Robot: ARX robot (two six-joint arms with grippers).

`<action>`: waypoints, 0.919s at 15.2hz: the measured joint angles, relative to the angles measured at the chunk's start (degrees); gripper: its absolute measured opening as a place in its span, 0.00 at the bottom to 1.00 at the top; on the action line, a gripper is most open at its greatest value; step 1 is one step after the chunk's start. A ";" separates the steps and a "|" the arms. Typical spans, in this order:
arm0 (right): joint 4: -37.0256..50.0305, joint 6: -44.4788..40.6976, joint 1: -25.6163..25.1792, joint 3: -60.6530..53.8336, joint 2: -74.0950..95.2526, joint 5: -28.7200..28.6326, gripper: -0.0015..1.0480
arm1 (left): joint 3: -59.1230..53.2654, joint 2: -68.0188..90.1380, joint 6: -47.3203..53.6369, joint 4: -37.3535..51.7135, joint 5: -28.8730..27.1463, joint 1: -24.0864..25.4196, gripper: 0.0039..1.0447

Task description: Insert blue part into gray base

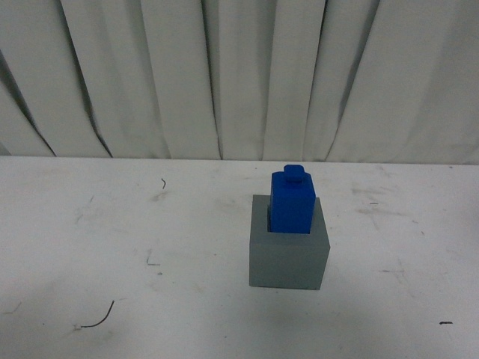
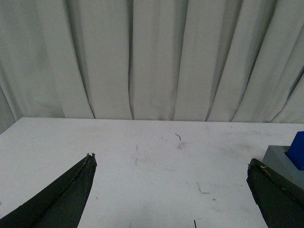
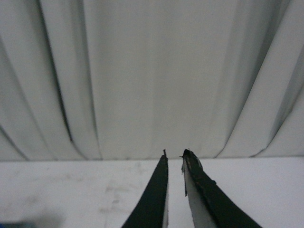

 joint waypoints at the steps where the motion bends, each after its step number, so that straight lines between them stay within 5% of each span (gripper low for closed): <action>1: 0.24 1.07 -0.52 -9.90 -9.11 -0.76 0.02 | 0.00 0.00 -0.02 0.00 -0.02 0.00 0.94; 14: -4.55 1.81 9.92 -26.91 -31.30 9.68 0.02 | 0.00 0.00 0.00 -0.02 0.00 0.00 0.94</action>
